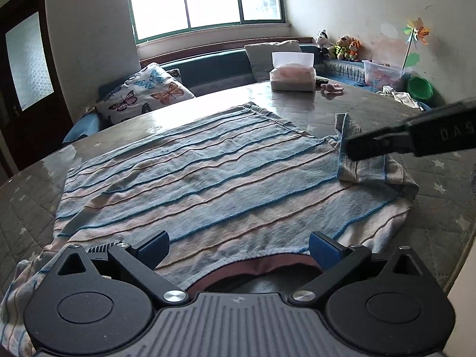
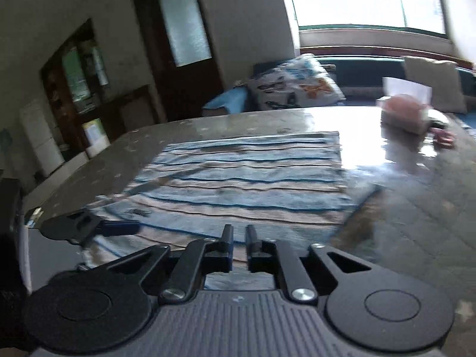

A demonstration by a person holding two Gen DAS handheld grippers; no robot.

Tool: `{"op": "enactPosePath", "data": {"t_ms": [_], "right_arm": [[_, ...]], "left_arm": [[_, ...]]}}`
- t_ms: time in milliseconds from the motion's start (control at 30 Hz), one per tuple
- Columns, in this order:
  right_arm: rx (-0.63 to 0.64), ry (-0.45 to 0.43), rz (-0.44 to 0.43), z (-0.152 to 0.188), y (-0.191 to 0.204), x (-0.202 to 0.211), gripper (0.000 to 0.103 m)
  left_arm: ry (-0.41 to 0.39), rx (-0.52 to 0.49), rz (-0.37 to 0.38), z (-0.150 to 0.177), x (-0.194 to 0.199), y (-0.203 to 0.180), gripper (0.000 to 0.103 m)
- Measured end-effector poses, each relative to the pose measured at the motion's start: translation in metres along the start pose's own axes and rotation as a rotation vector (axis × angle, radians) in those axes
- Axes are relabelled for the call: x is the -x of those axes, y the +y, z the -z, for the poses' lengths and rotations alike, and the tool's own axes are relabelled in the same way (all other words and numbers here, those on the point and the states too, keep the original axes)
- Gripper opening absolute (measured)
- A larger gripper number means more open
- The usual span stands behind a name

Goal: Fold clothes

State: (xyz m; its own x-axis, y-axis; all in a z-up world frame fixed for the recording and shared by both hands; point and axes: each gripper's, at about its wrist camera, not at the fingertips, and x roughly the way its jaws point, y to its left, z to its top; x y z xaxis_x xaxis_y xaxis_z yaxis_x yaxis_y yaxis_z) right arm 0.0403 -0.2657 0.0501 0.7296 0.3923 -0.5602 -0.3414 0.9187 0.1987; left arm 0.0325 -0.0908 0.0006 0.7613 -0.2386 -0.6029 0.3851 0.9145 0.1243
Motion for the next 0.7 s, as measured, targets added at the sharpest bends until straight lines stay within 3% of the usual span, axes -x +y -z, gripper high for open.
{"op": "enactPosePath", "data": {"t_ms": [100, 133, 200, 500, 567, 633, 700], "right_arm": [[-0.002, 0.020, 0.071, 0.006, -0.015, 0.004, 0.016], [-0.001, 0.037, 0.082, 0.009, -0.020, 0.003, 0.024], [0.021, 0.057, 0.106, 0.014, -0.024, 0.000, 0.031], [0.153, 0.099, 0.161, 0.020, -0.017, -0.040, 0.031], [0.150, 0.107, 0.169, 0.020, -0.019, -0.046, 0.029], [0.124, 0.108, 0.178, 0.020, -0.025, -0.047, 0.012], [0.095, 0.097, 0.176, 0.019, -0.030, -0.043, 0.007]], "left_arm": [[-0.002, 0.001, 0.015, -0.001, -0.001, -0.004, 0.102], [-0.002, -0.003, 0.019, -0.002, -0.002, -0.006, 0.102], [0.005, -0.011, 0.024, -0.001, -0.004, -0.010, 0.102], [0.029, -0.013, 0.026, 0.001, -0.010, -0.015, 0.103], [0.033, -0.011, 0.026, 0.001, -0.011, -0.015, 0.103], [0.037, -0.009, 0.027, 0.002, -0.012, -0.016, 0.103], [0.041, -0.007, 0.028, 0.002, -0.013, -0.016, 0.103]]}}
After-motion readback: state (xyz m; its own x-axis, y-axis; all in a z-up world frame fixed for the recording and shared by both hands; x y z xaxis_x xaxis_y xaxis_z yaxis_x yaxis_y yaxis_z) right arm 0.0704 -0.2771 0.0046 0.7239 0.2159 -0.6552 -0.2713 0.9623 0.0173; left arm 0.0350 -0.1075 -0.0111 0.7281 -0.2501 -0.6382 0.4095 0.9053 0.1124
